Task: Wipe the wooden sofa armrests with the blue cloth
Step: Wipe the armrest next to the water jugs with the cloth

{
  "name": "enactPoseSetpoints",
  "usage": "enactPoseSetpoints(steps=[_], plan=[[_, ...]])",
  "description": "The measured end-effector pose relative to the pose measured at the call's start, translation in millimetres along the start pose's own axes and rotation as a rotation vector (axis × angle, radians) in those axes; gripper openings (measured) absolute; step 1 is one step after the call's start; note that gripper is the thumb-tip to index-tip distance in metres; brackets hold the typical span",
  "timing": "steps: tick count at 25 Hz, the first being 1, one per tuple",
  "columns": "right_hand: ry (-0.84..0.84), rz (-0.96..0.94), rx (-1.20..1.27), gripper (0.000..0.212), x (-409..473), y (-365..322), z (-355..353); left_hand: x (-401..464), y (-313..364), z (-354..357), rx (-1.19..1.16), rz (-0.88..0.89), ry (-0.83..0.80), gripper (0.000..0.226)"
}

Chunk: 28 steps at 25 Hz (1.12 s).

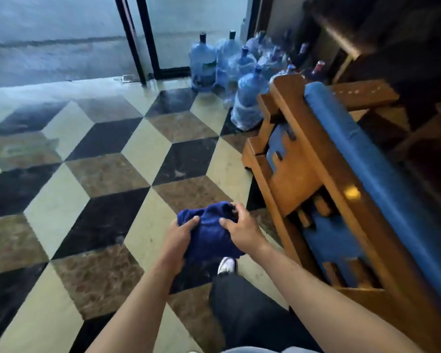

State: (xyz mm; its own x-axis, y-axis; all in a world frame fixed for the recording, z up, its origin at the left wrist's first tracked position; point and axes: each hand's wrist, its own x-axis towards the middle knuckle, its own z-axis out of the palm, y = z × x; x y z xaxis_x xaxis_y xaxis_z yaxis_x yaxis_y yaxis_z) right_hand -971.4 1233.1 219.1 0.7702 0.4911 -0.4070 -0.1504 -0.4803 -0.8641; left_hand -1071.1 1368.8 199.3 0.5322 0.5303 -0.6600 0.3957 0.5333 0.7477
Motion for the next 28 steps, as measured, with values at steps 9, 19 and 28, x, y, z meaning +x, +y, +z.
enactPoseSetpoints(steps=[9, 19, 28], plan=[[0.175, 0.128, 0.163, 0.021, 300.1, -79.7, -57.7, 242.0, 207.9, 108.2, 0.210, -0.036, -0.081, 0.020], [0.629, 0.229, 0.142, 0.046, 508.4, -148.0, -131.0, 475.7, 351.0, 254.6, 0.606, 0.064, -0.357, 0.004], [0.967, 0.335, 0.147, 0.020, 621.2, -197.9, -197.9, 603.6, 427.9, 404.7, 0.854, 0.071, -0.704, 0.008]])
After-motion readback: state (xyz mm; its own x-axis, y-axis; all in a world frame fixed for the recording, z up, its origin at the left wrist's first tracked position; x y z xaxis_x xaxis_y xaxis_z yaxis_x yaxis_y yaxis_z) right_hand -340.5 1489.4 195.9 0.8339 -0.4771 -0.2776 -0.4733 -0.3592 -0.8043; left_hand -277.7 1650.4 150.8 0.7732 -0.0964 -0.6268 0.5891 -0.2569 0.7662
